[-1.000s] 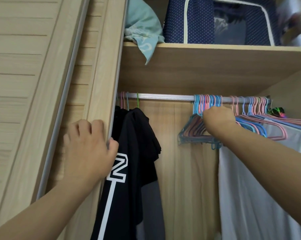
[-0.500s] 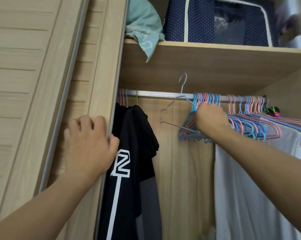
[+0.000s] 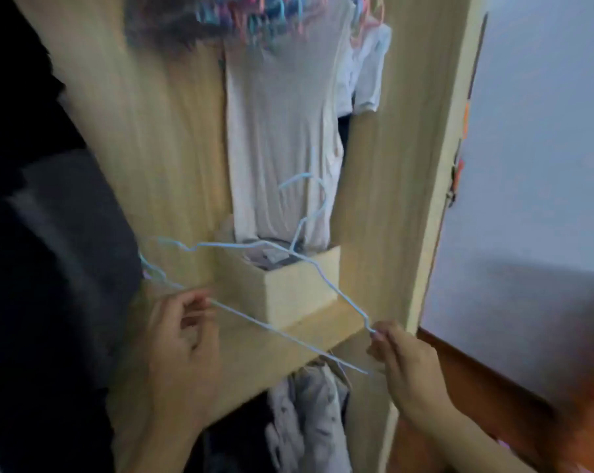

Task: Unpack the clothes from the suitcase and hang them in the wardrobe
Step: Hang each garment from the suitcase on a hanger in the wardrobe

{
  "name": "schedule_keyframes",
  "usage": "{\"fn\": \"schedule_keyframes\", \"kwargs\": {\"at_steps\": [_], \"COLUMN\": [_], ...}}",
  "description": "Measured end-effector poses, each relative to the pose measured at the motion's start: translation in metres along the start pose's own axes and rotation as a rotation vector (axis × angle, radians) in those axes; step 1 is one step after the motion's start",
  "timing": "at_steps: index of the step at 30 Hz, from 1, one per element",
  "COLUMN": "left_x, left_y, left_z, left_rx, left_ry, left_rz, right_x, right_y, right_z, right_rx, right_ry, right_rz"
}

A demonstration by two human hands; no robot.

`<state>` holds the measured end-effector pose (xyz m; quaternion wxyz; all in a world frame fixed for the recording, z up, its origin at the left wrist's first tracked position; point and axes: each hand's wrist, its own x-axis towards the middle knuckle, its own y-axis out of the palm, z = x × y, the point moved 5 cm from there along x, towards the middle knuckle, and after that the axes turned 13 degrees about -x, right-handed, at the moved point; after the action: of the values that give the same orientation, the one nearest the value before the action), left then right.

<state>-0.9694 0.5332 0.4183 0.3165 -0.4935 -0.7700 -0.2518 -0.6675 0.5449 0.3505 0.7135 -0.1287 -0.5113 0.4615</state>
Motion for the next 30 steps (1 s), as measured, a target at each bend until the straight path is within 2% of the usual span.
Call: {"fn": "schedule_keyframes", "kwargs": {"at_steps": [2,3,5,8,12,14,17,20,23,26,30], "left_x": [-0.065,-0.100,-0.171,-0.257,-0.344,-0.379,-0.454,-0.533,-0.582,-0.617,-0.673], "left_y": [0.040,0.061,0.100,0.158,0.221,0.257,0.317,0.382,0.441,0.485,0.515], "left_z": [0.070,0.092,0.117,0.128,0.128,0.105,0.069,0.030,-0.001,-0.003,0.060], "left_rx": [0.115,0.182,0.334,0.523,0.424,0.355,0.272,0.201,0.177,0.207,0.444], "left_ry": [-0.284,-0.372,-0.431,-0.428,-0.545,-0.576,-0.708,-0.691,-0.689,-0.697,-0.730], "left_rz": [0.161,0.270,0.538,0.908,1.238,1.383,1.517,1.675,1.779,1.847,1.843], "right_x": [-0.088,-0.129,-0.201,-0.293,-0.390,-0.439,-0.484,-0.498,-0.496,-0.505,-0.551], "right_y": [-0.011,-0.024,-0.058,-0.115,-0.183,-0.204,-0.224,-0.224,-0.232,-0.247,-0.226], "right_z": [-0.069,-0.098,-0.144,-0.209,-0.289,-0.339,-0.404,-0.447,-0.487,-0.540,-0.605], "right_rx": [0.002,-0.033,-0.053,-0.036,-0.105,-0.161,-0.139,0.060,0.175,0.168,0.094], "right_ry": [0.153,0.226,0.379,0.631,0.861,0.930,1.002,1.132,1.283,1.495,1.642], "right_rz": [0.143,0.203,0.304,0.322,0.358,0.445,0.617,0.706,0.469,0.248,0.273]}}
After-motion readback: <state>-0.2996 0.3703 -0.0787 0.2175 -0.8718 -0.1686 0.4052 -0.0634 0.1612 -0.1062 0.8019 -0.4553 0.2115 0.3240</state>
